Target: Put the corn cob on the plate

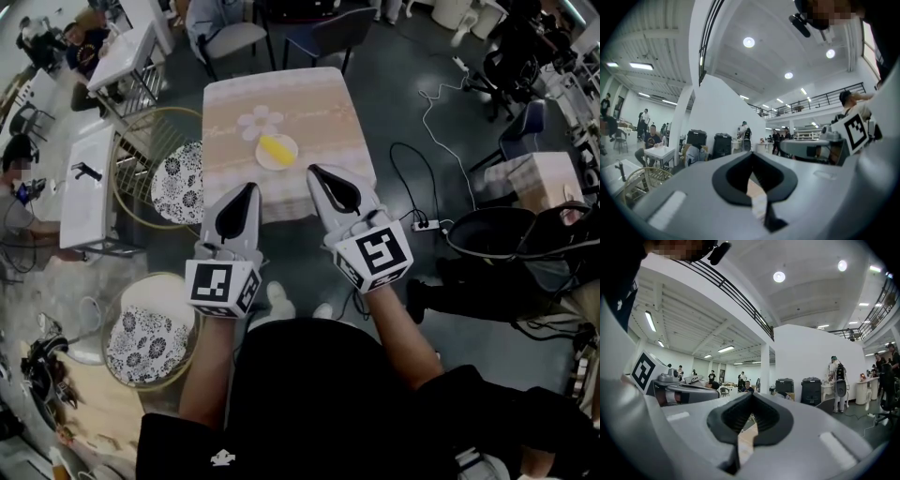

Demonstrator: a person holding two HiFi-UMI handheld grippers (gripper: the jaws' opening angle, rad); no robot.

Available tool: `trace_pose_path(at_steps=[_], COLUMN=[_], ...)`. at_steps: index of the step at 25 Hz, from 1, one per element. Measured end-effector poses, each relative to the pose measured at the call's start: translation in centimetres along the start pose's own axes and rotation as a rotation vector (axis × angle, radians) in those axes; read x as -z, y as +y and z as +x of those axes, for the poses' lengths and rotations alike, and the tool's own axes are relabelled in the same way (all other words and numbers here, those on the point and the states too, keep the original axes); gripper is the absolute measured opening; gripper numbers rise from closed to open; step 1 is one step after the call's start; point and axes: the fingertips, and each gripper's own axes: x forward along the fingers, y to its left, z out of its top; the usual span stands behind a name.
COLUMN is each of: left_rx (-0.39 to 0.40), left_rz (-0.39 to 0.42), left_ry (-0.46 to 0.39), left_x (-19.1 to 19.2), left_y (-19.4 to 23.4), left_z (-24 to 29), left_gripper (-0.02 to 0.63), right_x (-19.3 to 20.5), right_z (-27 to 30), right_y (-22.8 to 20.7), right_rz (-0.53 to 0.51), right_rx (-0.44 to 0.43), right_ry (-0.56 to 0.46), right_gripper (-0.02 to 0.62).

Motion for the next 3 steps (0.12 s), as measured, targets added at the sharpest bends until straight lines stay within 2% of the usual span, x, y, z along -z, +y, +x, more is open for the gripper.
trace_pose_path(at_steps=[3], left_rx=[-0.001], left_rz=[0.006], left_ry=[-0.004], left_x=[-0.54], left_y=[-0.94], left_z=[-0.3], left_gripper=[0.008], right_x=[-0.42], right_z=[-0.94], right_y=[-0.02], right_rz=[0.004], right_rx=[-0.003], right_ry=[-0.003], right_gripper=[0.002])
